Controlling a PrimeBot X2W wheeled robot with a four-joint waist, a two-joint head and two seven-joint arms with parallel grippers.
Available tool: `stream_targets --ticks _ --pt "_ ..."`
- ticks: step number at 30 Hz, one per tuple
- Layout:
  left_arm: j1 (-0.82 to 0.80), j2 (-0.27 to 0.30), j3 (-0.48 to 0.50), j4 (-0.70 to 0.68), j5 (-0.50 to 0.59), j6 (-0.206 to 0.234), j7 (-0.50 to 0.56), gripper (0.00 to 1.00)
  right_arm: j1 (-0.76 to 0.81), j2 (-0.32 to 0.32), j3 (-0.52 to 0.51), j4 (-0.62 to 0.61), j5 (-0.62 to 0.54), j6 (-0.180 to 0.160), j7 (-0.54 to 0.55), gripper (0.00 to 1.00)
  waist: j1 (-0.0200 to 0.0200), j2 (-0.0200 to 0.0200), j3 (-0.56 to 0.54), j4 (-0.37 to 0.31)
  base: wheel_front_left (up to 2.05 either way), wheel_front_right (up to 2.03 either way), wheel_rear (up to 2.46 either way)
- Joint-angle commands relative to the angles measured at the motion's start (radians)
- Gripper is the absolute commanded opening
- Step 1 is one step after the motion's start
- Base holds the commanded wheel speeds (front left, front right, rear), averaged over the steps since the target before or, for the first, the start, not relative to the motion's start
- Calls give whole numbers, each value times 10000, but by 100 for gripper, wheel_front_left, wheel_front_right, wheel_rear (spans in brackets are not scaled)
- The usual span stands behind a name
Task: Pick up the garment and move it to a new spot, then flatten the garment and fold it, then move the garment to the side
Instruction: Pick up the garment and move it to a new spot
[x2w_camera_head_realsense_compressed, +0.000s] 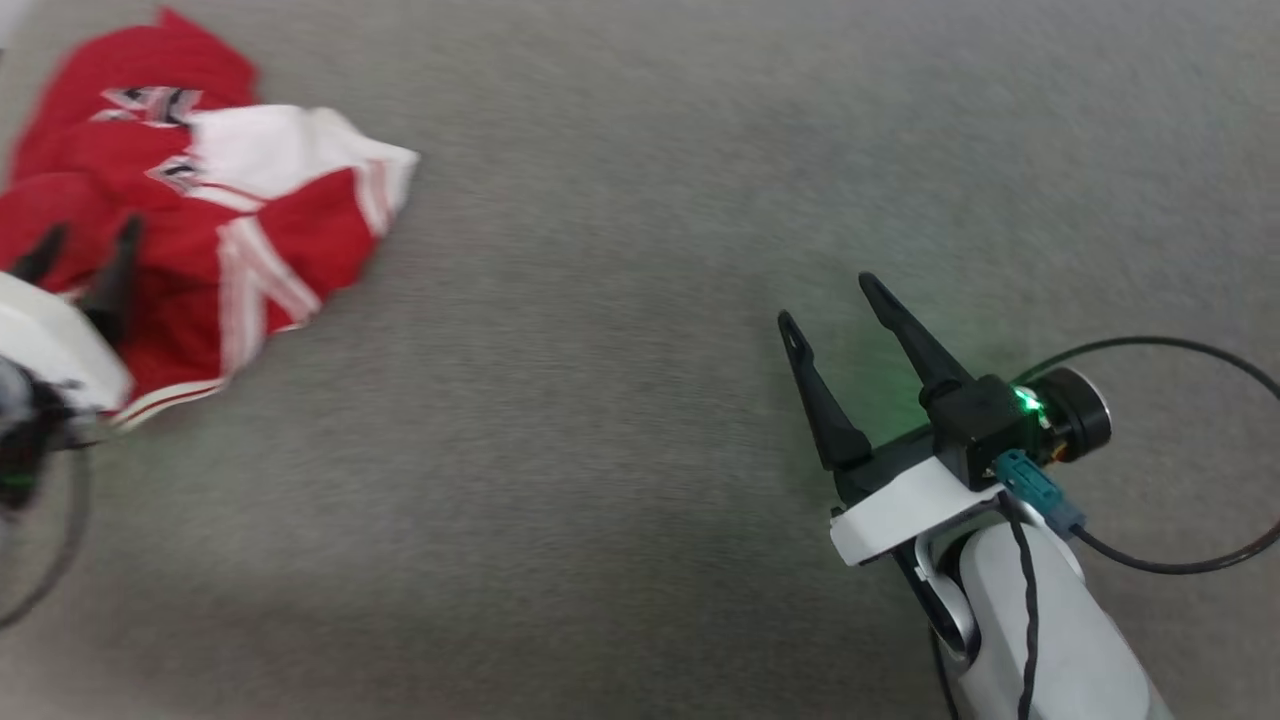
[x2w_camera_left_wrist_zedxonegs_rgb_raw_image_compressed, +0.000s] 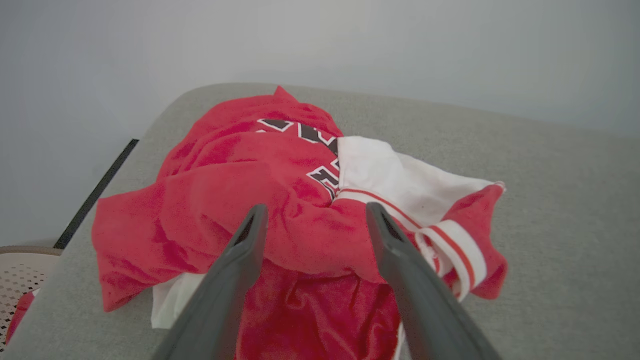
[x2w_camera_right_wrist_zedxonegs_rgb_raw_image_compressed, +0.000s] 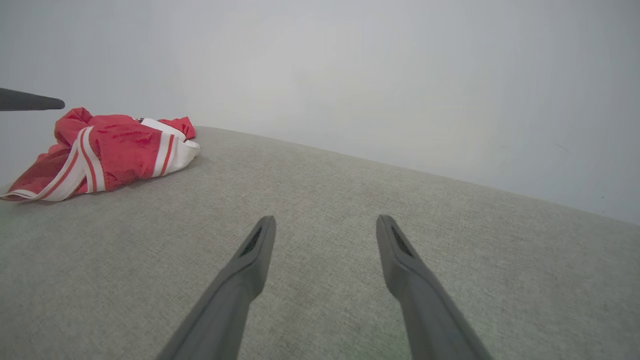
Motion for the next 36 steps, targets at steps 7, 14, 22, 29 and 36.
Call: stream_targets --ticks 7,14,22,29,36 --pt "-801 1738 -1662 1032 -2702 29 3014 100 -277 14 88 -600 18 -7 -53 100 0 0 1544 -1706 0 0 0" --pt "-968 2016 -2397 1611 -4007 39 3806 100 -165 16 83 -1170 -72 -7 -54 100 0 0 2372 -2261 0 0 0" --pt "-1382 2057 -3285 713 -4393 -43 2233 0 135 11 -154 -1377 67 -7 -53 100 0 0 2077 -2127 0 0 0" --pt "-2140 3151 -4241 -1563 -4575 26 641 0 318 16 -244 -1221 722 -7 -53 100 0 0 893 -2070 0 0 0" --pt "-2591 3631 -5435 -4166 -4719 25 458 0 606 2 -276 -1334 1317 -7 -53 100 0 0 545 -2602 0 0 0"
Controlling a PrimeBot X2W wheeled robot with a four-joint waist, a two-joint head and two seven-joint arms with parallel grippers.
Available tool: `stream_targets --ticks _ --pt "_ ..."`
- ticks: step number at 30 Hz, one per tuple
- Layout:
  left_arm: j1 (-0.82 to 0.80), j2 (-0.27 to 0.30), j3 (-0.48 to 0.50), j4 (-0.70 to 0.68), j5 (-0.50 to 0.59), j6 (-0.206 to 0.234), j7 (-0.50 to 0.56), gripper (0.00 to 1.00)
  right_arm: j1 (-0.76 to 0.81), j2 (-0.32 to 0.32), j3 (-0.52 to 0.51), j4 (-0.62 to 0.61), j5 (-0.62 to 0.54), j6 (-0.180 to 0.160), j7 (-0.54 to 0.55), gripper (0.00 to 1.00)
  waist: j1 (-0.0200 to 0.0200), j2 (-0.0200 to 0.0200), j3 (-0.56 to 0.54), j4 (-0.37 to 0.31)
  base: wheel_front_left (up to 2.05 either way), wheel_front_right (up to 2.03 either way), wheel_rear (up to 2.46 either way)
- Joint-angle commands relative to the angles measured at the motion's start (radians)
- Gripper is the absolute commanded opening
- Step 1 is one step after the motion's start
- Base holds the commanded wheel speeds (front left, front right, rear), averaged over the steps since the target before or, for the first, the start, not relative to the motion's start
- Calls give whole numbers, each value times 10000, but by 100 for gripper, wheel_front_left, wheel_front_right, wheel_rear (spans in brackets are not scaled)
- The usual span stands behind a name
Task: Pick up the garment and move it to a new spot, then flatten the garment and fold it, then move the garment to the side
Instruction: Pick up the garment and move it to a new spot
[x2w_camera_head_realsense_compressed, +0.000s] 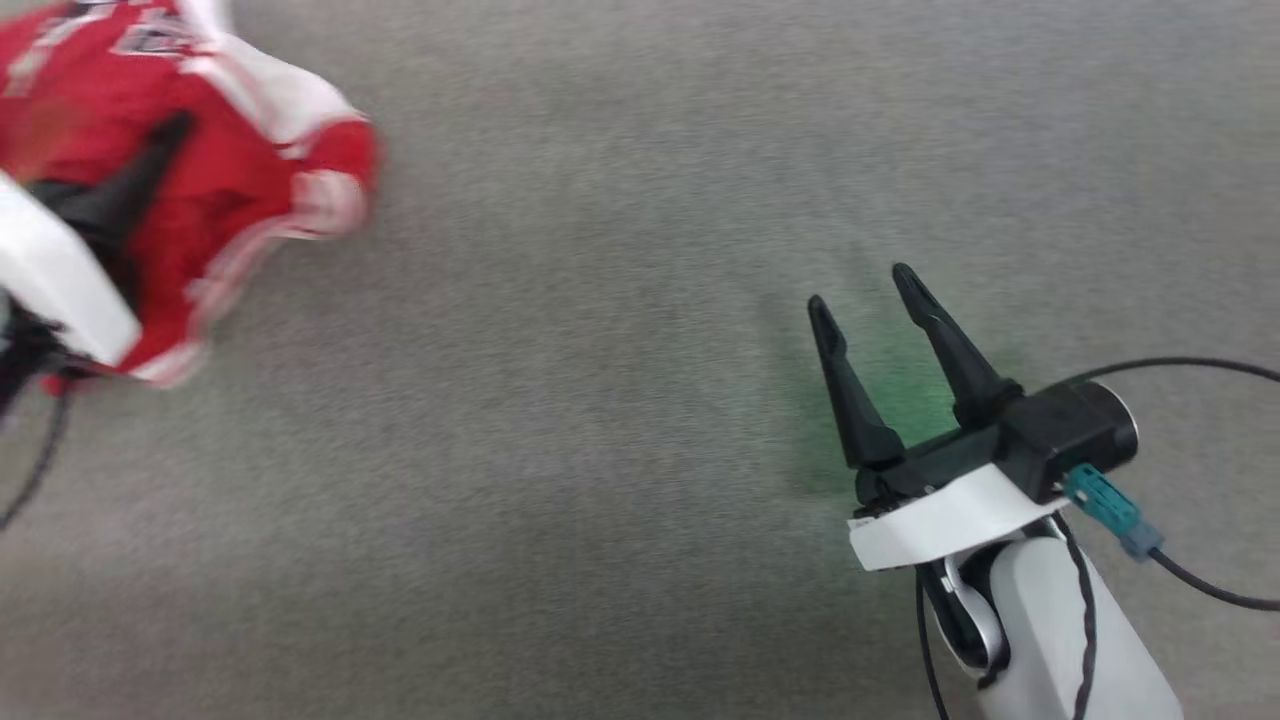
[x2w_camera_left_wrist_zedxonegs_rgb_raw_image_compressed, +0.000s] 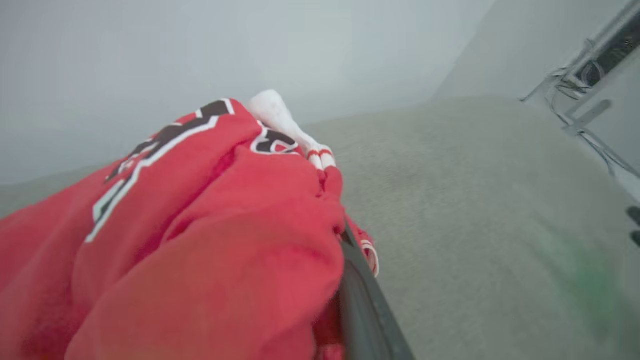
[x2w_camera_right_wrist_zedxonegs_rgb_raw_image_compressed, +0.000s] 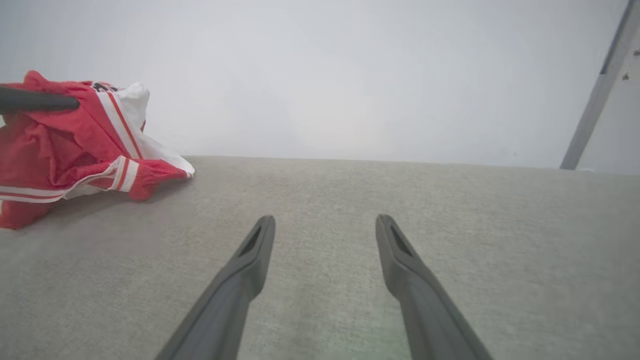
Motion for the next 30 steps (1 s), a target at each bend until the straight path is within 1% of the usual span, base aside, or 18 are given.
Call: stream_targets --ticks 1,3,7,11,14,16,19,21,23,30 --pt "-195 44 -178 -347 -46 19 26 0 102 -14 -19 -88 133 -7 -53 100 0 0 -79 -332 0 0 0" --pt "-440 209 -579 -1230 -67 19 182 0 202 -12 -35 -205 364 -7 -53 100 0 0 -13 -693 0 0 0" --pt "-1005 211 -1283 -2821 -337 19 665 0 367 -11 -220 -515 855 -7 -53 100 0 0 217 -1518 0 0 0" --pt "-1645 -176 -1896 -3821 -542 19 1345 0 626 -2 -419 -894 1431 -7 -53 100 0 0 533 -2412 0 0 0" --pt "-2035 -657 -2444 -3959 -405 19 1760 0 841 0 -475 -1133 1932 -5 -54 100 0 0 807 -3113 0 0 0" --pt "-2203 -921 -2752 -3708 -611 19 2019 0 964 1 -469 -1236 2197 -5 -54 100 0 0 965 -3577 0 0 0" --pt "-2486 -1094 -3230 -2942 -238 19 2484 0 1142 5 -424 -1353 2597 -5 -53 100 0 0 1112 -4195 0 0 0" --pt "-2549 -1099 -3503 -2373 5 19 2787 0 1297 0 -345 -1403 2827 -5 -53 100 0 0 1174 -4571 0 0 0" --pt "-2558 -983 -3645 -1847 255 19 3040 0 1435 1 -246 -1468 3053 -5 -54 100 0 0 1242 -4878 0 0 0" --pt "-2427 -1126 -3928 -209 1250 37 3813 0 1955 -3 -470 -1764 3476 -5 -53 100 0 0 1405 -4964 0 0 0"
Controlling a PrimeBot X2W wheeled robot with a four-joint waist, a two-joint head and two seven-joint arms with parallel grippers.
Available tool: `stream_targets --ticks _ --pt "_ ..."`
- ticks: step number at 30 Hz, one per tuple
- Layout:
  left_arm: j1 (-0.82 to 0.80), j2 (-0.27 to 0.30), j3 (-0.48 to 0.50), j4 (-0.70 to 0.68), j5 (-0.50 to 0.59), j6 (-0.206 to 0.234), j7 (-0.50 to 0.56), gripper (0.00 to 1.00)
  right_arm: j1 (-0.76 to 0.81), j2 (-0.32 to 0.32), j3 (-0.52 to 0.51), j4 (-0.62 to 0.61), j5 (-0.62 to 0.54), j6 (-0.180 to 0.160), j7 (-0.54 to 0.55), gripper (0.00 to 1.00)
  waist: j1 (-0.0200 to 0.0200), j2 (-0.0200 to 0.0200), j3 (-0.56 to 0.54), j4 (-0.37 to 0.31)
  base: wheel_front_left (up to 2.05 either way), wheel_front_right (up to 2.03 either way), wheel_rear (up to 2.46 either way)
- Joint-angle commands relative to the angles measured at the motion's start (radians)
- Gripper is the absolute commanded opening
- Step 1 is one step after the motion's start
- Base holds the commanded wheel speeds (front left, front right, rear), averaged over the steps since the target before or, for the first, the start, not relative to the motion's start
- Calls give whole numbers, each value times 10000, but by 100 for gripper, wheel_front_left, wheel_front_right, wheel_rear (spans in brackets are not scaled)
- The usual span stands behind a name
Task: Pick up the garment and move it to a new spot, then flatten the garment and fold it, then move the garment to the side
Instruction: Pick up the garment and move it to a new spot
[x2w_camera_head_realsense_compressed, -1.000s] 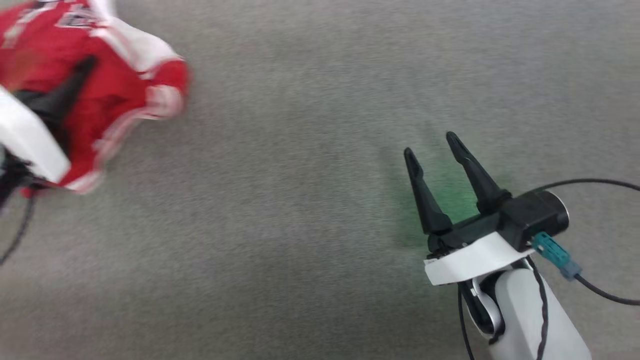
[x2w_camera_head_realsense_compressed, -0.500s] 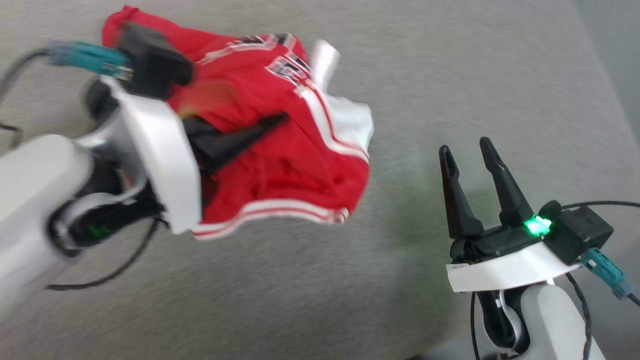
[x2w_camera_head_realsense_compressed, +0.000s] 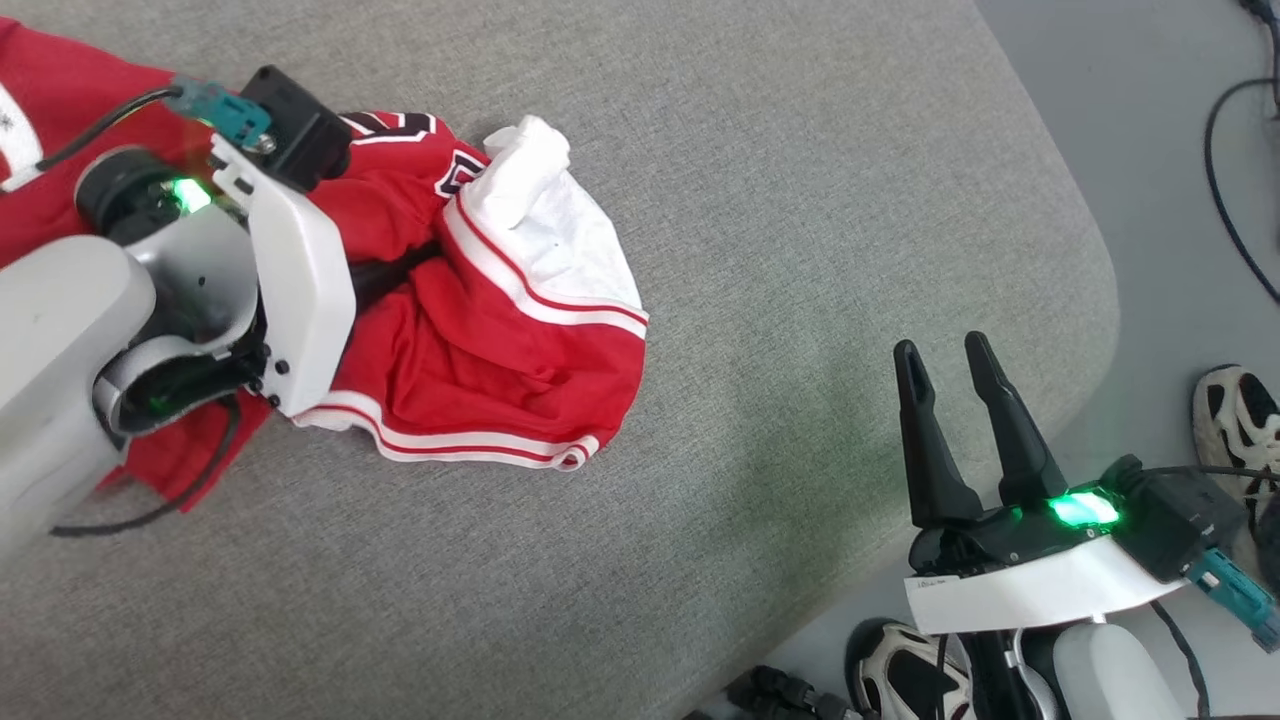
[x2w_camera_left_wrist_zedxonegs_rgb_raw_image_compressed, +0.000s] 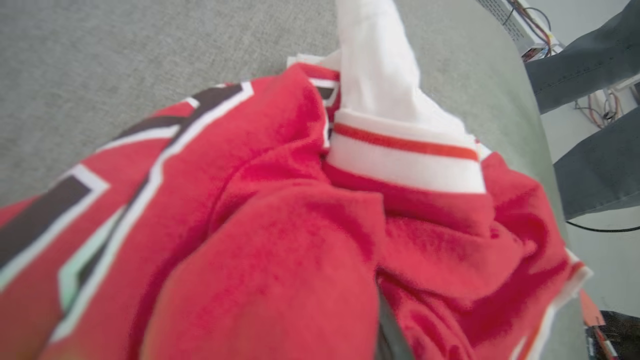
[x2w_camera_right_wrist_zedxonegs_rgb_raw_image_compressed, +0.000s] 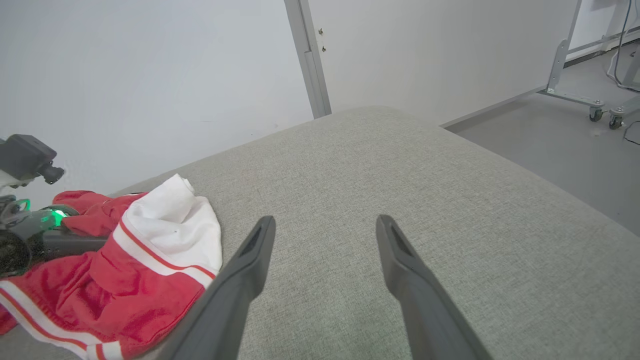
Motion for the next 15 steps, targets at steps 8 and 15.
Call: stream_targets --ticks 8,15 --pt "546 392 -269 859 872 123 460 7 -56 9 37 -139 -107 -3 -53 100 0 0 96 -21 0 0 0" --pt "175 341 -142 383 276 87 -1124 100 -584 6 251 181 -910 -3 -53 100 0 0 -420 477 0 0 0"
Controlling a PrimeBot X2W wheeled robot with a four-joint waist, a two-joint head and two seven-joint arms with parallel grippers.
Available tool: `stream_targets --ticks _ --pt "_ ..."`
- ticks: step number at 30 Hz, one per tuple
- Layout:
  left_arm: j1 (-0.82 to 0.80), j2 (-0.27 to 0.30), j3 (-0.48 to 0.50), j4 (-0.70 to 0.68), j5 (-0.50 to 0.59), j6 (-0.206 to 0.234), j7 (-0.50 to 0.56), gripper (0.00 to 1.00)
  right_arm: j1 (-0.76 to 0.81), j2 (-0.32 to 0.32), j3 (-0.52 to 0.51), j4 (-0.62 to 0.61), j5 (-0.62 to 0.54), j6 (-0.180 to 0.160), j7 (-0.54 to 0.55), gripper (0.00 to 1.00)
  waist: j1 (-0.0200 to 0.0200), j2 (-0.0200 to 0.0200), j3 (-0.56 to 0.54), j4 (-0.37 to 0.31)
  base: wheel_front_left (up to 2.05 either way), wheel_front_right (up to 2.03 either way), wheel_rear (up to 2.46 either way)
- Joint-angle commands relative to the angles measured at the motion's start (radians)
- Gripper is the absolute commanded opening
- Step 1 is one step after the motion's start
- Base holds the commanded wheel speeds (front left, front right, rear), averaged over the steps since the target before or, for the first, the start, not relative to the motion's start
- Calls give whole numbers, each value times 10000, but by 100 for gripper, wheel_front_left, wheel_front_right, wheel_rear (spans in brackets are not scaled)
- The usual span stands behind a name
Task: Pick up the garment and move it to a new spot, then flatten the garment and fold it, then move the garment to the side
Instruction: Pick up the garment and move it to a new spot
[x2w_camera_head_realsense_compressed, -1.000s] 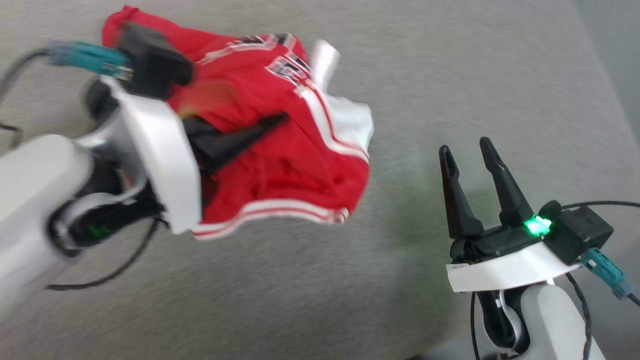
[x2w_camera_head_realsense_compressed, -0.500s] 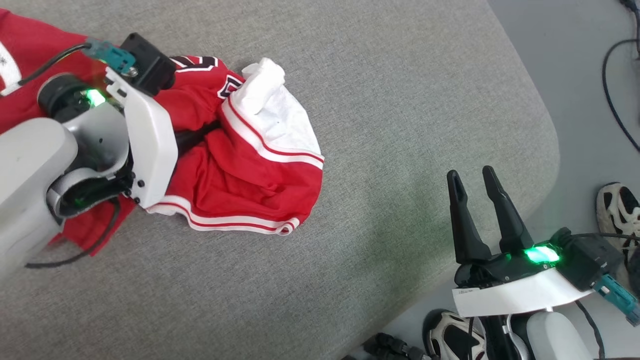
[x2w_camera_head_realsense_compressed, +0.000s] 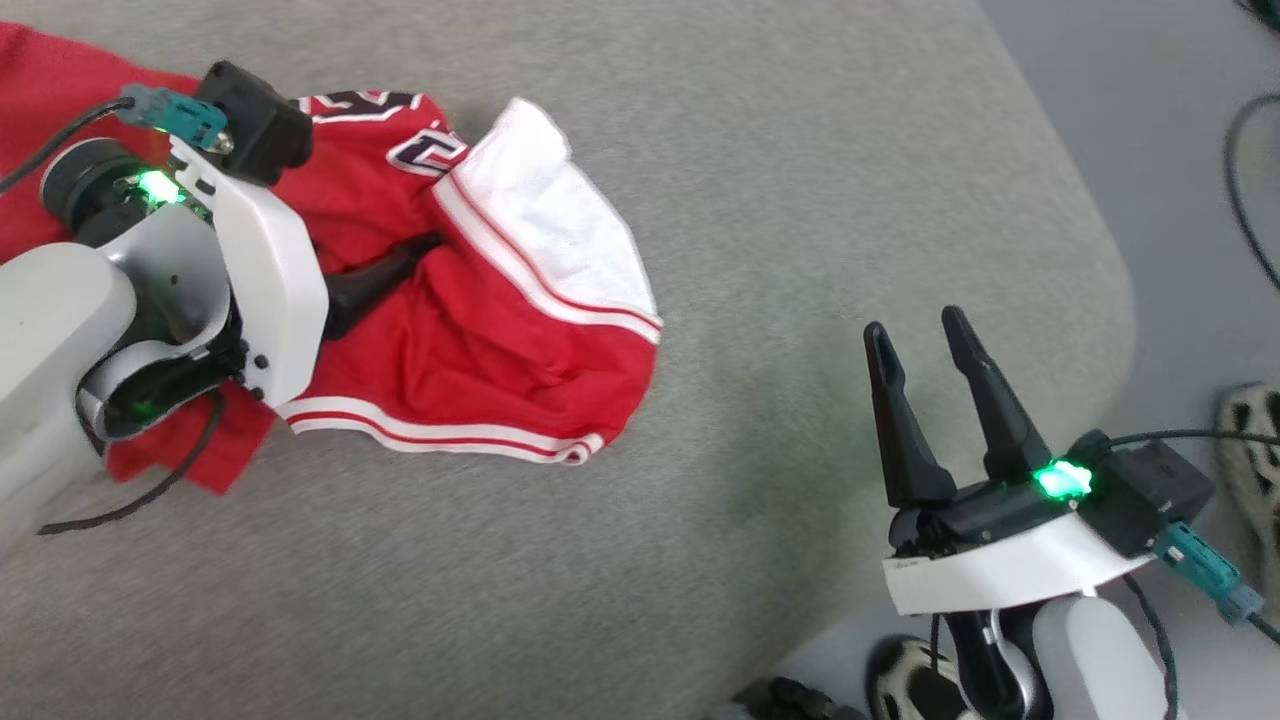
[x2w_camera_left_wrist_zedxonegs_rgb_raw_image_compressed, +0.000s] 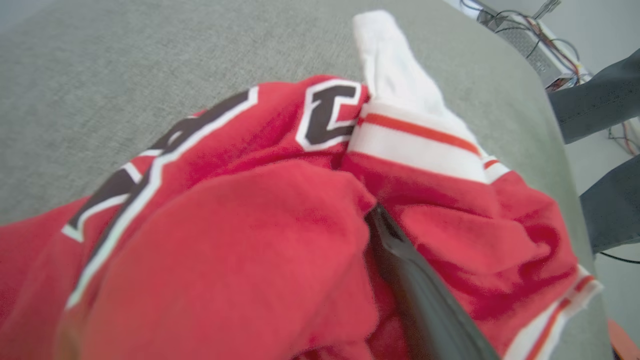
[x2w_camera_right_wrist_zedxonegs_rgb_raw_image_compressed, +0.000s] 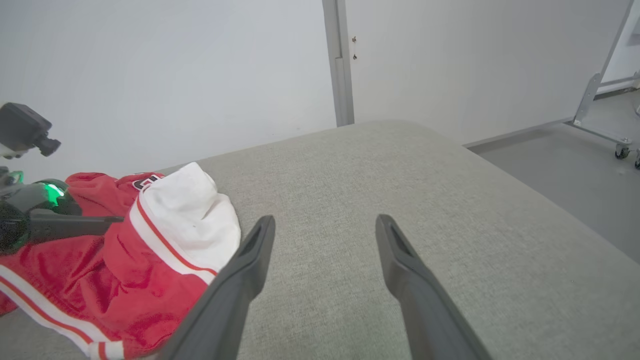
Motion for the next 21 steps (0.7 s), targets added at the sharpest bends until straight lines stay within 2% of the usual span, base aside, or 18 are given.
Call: stream_targets --ticks 1,6,12,17,21 --pt "106 34 -48 33 -237 84 -386 100 -206 7 -63 84 -254 -3 -53 100 0 0 -323 520 0 0 0" --pt "237 -484 -30 -136 -529 71 -2490 100 -538 -6 -486 594 -1312 -5 -53 100 0 0 -981 1662 0 0 0" --pt "1504 -871 -7 729 -1283 71 -5018 100 -740 -4 -1043 1309 -2466 -5 -53 100 0 0 -1812 2909 0 0 0" --pt "3009 -1190 652 1244 -2129 70 -5478 100 -627 -6 -1585 1782 -3110 -5 -54 100 0 0 -2364 3845 0 0 0" --pt "4551 -1601 2632 1665 -1800 71 -5492 100 -382 -6 -2050 2023 -3428 -5 -53 100 0 0 -2734 4539 0 0 0"
